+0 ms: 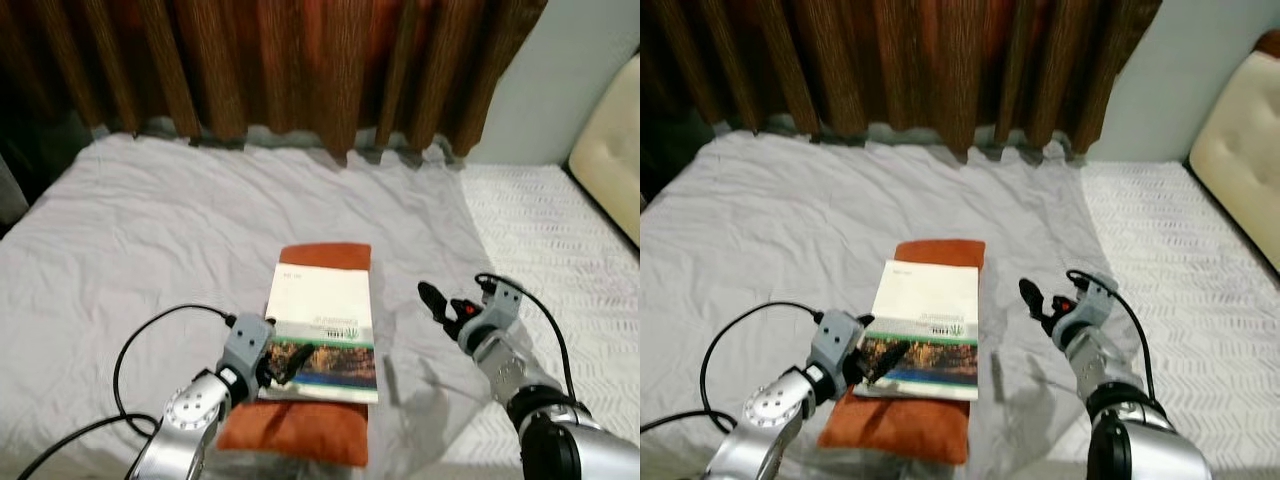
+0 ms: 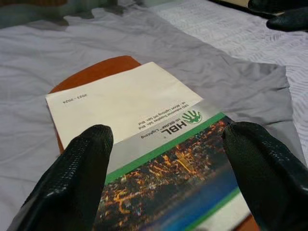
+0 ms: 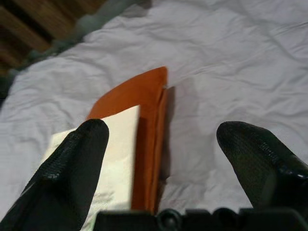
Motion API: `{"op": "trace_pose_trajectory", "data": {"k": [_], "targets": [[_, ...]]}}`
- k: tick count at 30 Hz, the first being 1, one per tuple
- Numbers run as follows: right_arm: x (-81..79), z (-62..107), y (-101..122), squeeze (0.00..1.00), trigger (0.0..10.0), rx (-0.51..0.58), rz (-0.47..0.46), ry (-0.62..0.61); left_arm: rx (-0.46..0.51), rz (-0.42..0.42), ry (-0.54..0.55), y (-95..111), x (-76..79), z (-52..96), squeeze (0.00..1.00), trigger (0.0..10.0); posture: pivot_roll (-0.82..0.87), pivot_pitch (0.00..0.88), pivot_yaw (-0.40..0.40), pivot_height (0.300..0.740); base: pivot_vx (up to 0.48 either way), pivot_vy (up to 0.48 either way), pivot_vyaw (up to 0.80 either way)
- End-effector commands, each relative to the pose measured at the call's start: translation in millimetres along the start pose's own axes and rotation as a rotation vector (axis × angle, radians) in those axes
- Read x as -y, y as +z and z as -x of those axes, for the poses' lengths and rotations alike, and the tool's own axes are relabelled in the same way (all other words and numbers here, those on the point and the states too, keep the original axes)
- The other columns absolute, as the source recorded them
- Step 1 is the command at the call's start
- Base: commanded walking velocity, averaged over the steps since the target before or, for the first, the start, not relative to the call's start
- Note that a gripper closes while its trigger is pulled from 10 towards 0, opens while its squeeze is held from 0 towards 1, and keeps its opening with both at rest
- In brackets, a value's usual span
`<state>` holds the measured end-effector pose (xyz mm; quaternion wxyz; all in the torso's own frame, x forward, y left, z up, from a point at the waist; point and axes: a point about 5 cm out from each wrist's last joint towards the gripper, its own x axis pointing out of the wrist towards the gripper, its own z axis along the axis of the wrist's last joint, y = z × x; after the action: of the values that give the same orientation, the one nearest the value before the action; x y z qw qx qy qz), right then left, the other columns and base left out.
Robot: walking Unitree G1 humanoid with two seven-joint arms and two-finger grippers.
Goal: Clean up the room
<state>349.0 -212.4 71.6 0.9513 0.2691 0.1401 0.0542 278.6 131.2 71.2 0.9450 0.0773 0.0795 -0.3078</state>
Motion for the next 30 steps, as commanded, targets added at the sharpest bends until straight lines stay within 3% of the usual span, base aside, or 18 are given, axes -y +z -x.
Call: {"op": "trace_pose_trajectory", "data": {"k": [1, 11, 17, 25, 30], "targets": [[-3.8, -2.1, -0.9, 0.0, 10.0, -0.016, -0.016, 0.016, -0.007, -0.006, -0.002, -2.4, -0.6, 2.4, 0.0, 10.0, 0.12, 0.08, -0.071, 0.74, 0.0, 0.0, 0.0], [-22.9, -6.1, -22.4, 0.0, 10.0, -0.117, -0.013, 0.138, -0.027, -0.023, -0.01, -4.5, -7.3, 9.6, 0.0, 10.0, 0.15, 0.056, -0.063, 0.74, 0.0, 0.0, 0.0], [-36.2, -7.3, -39.8, 0.0, 10.0, -0.199, 0.102, 0.211, -0.026, -0.03, -0.024, -4.3, -2.9, 6.5, 0.0, 10.0, 0.14, 0.057, -0.067, 0.74, 0.0, 0.0, 0.0], [-34.7, -8.5, -32.4, 0.0, 10.0, -0.158, 0.127, 0.191, -0.019, -0.027, -0.024, -3.7, -0.3, 4.9, 0.0, 10.0, 0.14, 0.065, -0.075, 0.74, 0.0, 0.0, 0.0], [-31.5, -6.5, -36.4, 0.0, 10.0, -0.202, 0.182, 0.188, -0.022, -0.021, -0.023, -5.9, 2.8, 4.1, 0.0, 10.0, 0.13, 0.067, -0.084, 0.74, 0.0, 0.0, 0.0]]}}
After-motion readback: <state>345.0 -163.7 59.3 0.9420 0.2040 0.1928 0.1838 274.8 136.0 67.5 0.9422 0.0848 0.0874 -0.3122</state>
